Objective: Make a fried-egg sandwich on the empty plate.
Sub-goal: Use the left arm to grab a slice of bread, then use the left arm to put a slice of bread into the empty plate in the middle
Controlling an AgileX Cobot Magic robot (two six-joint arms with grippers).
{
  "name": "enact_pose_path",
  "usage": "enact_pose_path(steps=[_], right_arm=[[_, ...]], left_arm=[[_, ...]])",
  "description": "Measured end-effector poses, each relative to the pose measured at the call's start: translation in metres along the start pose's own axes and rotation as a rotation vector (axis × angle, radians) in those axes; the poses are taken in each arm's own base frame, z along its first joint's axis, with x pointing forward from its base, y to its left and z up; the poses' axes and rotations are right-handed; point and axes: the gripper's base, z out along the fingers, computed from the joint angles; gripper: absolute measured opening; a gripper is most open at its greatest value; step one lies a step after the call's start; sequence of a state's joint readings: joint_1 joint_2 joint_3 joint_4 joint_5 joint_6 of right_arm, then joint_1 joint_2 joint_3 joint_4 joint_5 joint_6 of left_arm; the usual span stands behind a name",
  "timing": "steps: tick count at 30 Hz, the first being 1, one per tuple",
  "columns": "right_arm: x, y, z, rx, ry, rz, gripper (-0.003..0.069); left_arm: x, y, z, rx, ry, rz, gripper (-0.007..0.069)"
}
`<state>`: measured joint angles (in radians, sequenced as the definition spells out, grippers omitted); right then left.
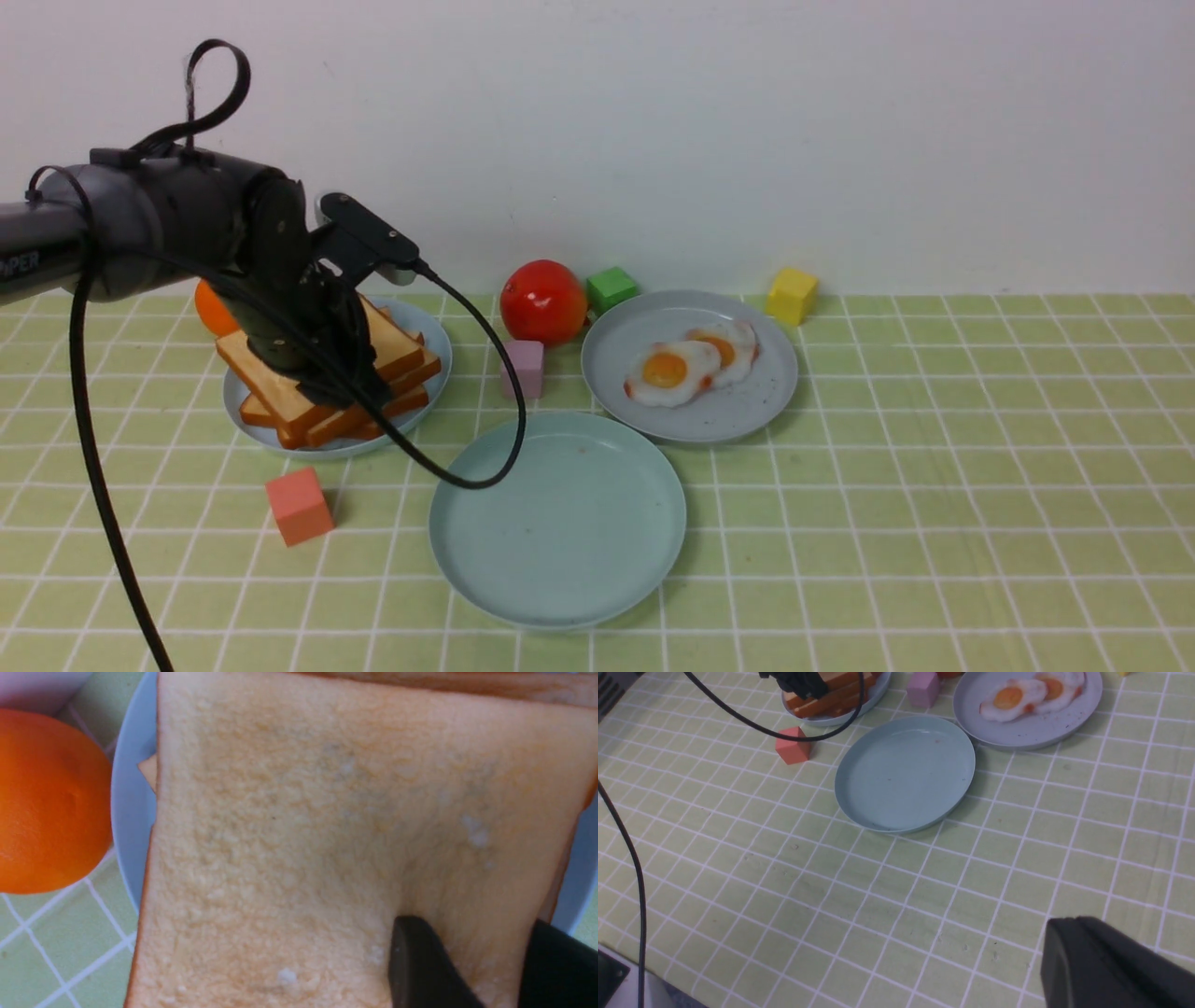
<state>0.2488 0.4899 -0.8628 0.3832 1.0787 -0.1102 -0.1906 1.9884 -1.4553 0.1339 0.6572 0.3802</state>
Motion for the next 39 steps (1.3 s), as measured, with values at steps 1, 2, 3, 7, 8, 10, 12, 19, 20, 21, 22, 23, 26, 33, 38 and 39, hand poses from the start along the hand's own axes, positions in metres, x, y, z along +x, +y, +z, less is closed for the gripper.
enact_pose_path(steps=[1,2,3,7,8,10,12,19,20,21,22,23,26,33,38,39], right_arm=[[0.0,0.0,0.0,-0.001,0.005,0.0,0.0006],[0.001,0.0,0.0,-0.001,0.006,0.0,0.0006],[0.001,0.0,0.0,-0.001,0.013,0.0,0.0007],[0.002,0.0,0.0,-0.002,0.018,0.0,0.0008],[0.002,0.0,0.0,-0.002,0.017,0.0,0.0008],[0.002,0.0,0.0,-0.003,0.017,0.001,0.0009],[0.002,0.0,0.0,-0.004,0.017,0.001,0.0011],[0.002,0.0,0.0,-0.005,0.017,0.001,0.0014],[0.002,0.0,0.0,-0.005,0.017,0.001,0.0016],[0.002,0.0,0.0,-0.005,0.017,0.001,0.0018],[0.002,0.0,0.0,-0.005,0.017,0.001,0.0018],[0.002,0.0,0.0,-0.005,0.017,0.001,0.0019],[0.002,0.0,0.0,-0.005,0.017,0.001,0.0022],[0.004,0.001,0.0,-0.008,0.046,0.001,0.0028],[0.006,0.001,0.0,-0.012,0.06,0.002,0.0031],[0.006,0.001,0.0,-0.013,0.064,0.002,0.0032]], left_arm=[[0.0,0.0,0.0,0.0,0.001,0.003,0.0186],[0.0,0.0,0.0,-0.001,0.002,0.005,0.0181],[0.0,0.0,-0.001,-0.008,0.002,0.018,0.0147],[-0.002,0.0,-0.011,-0.018,-0.007,0.028,0.0108],[-0.002,0.001,-0.015,-0.021,-0.013,0.027,0.0104],[-0.003,0.002,-0.022,-0.025,-0.018,0.025,0.0101],[-0.004,0.003,-0.034,-0.03,-0.035,0.016,0.0101],[-0.016,-0.031,-0.098,0.025,-0.126,0.003,0.0075],[-0.019,-0.053,-0.106,0.058,-0.141,0.041,0.0075],[-0.019,-0.069,-0.109,0.081,-0.14,0.063,0.0075],[-0.019,-0.096,-0.112,0.122,-0.137,0.1,0.0075],[-0.018,-0.111,-0.112,0.146,-0.128,0.117,0.0075],[-0.011,-0.158,-0.105,0.205,-0.102,0.167,0.0074],[-0.014,-0.201,-0.08,0.157,-0.134,0.264,0.0069],[-0.017,-0.206,-0.064,0.147,-0.143,0.275,0.0069],[-0.017,-0.207,-0.061,0.144,-0.139,0.283,0.0069]])
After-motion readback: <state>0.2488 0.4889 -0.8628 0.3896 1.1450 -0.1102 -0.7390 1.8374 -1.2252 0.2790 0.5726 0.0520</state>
